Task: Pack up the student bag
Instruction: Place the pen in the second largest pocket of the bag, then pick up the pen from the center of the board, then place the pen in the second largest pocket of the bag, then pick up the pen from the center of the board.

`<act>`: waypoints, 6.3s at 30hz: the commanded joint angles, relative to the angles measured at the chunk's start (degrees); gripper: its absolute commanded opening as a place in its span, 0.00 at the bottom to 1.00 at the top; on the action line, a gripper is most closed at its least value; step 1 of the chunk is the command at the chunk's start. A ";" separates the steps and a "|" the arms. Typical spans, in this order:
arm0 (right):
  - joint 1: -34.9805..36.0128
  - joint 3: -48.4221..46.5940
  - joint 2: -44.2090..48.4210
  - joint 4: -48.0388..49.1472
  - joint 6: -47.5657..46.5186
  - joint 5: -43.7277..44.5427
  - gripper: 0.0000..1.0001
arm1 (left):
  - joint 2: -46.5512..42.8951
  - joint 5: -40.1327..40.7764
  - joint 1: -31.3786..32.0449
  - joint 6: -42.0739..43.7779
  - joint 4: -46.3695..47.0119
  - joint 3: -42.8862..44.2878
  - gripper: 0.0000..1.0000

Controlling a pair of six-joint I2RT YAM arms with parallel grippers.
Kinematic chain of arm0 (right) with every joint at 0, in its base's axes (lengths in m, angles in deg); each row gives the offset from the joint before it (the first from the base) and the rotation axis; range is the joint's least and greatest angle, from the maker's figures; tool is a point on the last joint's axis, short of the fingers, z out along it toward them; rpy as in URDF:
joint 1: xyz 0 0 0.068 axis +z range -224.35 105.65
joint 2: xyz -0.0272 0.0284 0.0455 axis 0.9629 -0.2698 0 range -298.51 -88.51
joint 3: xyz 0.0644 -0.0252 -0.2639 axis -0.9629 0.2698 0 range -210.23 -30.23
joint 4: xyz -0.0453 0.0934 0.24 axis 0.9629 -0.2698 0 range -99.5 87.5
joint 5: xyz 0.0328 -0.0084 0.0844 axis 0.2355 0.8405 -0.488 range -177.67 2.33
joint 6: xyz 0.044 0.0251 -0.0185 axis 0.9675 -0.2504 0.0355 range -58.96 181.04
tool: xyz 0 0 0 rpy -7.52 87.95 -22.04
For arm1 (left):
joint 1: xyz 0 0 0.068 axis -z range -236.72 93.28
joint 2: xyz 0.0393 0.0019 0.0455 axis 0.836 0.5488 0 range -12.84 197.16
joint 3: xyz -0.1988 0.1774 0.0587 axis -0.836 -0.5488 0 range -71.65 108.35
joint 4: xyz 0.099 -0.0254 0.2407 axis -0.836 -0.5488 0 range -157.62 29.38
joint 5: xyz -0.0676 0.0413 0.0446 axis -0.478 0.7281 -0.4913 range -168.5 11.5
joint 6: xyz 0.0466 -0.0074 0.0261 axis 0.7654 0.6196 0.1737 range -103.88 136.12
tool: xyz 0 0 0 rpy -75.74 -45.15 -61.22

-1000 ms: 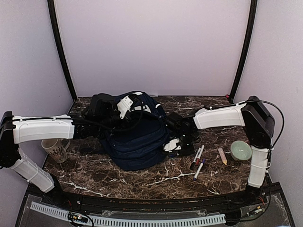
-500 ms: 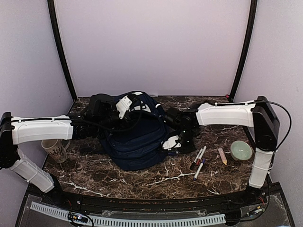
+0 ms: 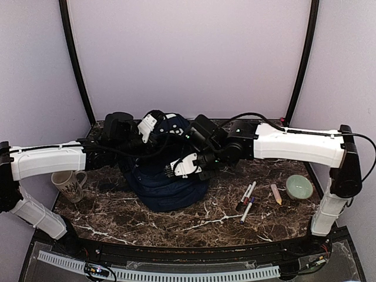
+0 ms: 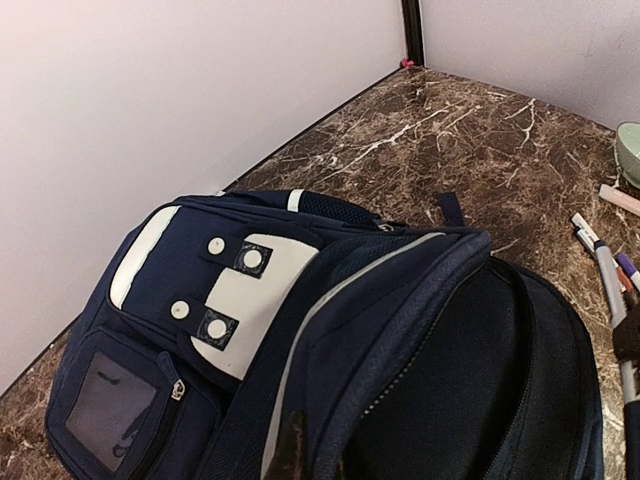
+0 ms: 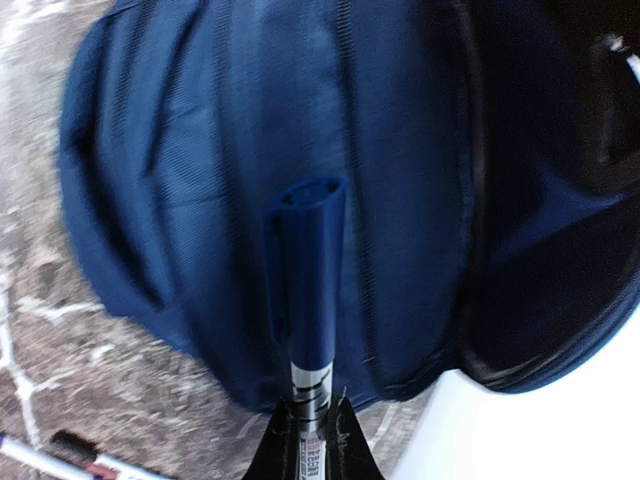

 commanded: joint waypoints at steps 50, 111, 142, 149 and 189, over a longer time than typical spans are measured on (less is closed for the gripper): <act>-14.81 34.47 22.04 -6.61 3.85 -13.43 0.37 | -5.50 -5.40 -2.69 -1.43 5.54 -0.14 0.00; -19.56 29.20 -0.70 -3.22 -1.03 -14.22 0.06 | -4.29 -7.39 -2.68 -1.05 5.85 -0.47 0.00; -3.36 -7.10 -9.31 22.04 -4.97 0.50 0.06 | -7.09 -6.65 -3.35 -2.14 6.11 -0.48 0.00; -3.41 -2.32 -9.20 36.57 -4.01 10.35 0.32 | -8.20 -6.47 -3.66 -2.28 6.37 -0.86 0.00; -28.34 37.89 20.95 -6.36 6.04 -10.67 0.34 | -8.95 -5.25 -3.76 0.08 5.54 -1.08 0.00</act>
